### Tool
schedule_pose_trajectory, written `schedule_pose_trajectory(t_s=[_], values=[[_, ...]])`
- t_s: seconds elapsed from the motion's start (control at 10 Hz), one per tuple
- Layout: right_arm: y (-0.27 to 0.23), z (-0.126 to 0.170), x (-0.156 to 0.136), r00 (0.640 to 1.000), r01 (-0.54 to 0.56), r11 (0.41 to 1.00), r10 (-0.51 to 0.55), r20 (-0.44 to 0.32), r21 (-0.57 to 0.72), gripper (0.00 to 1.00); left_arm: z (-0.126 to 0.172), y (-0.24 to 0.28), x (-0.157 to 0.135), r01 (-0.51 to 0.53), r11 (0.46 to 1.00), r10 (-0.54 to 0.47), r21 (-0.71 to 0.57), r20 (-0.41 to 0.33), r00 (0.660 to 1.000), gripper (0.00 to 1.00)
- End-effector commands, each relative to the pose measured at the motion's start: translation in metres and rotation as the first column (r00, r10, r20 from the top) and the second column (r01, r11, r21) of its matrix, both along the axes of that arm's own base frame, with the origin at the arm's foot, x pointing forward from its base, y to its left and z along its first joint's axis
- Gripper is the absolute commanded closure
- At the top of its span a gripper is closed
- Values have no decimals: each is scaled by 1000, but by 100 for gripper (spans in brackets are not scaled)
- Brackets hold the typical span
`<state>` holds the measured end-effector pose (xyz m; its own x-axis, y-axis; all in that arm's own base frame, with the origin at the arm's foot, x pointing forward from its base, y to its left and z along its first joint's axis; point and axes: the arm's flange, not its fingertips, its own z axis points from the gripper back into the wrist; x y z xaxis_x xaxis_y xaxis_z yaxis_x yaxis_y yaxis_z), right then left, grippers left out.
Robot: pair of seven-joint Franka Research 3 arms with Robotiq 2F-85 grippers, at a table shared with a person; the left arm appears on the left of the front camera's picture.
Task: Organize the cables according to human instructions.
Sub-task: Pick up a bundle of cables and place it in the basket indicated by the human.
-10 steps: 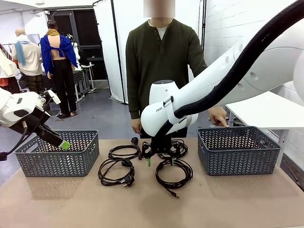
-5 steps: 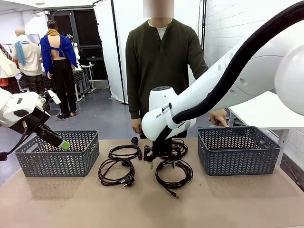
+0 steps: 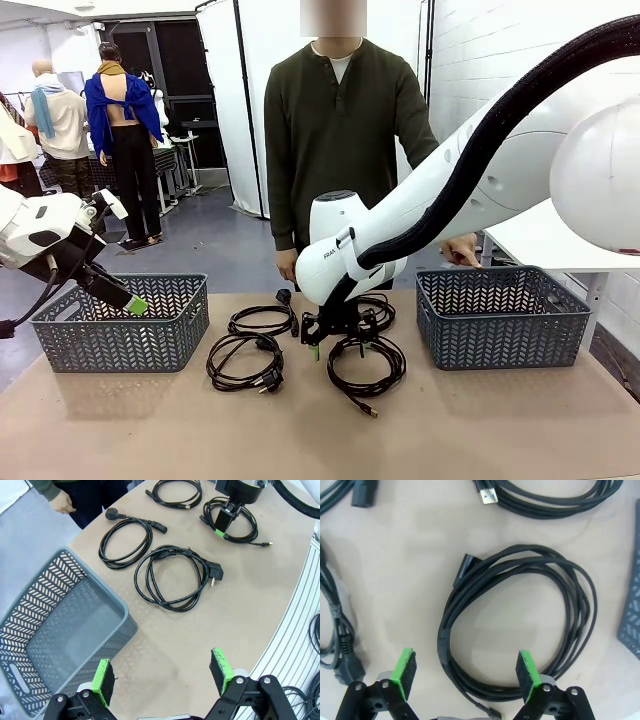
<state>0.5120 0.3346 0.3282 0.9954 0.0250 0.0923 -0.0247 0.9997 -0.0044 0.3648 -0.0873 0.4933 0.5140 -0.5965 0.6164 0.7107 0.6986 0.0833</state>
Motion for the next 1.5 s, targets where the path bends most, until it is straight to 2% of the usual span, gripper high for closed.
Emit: schedule_pose_trajectory(t_s=[0.0, 1.1, 1.2, 1.4], values=[[6, -6, 3, 999, 15, 999, -14, 40, -33, 0, 0, 0, 1, -12, 1000, 12, -3, -3, 1000, 0], [5, -25, 3, 1000, 3, 998, -2, 17, -67, 0, 0, 0, 1, -12, 1000, 12, -3, -3, 1000, 0], [5, -27, 3, 1000, 3, 998, -3, 12, -70, 3, 0, 0, 1, -12, 1000, 12, -3, -3, 1000, 0], [5, -28, 3, 1000, 4, 998, -3, 7, -68, 29, 0, 0, 1, -12, 1000, 12, -3, -3, 1000, 0]])
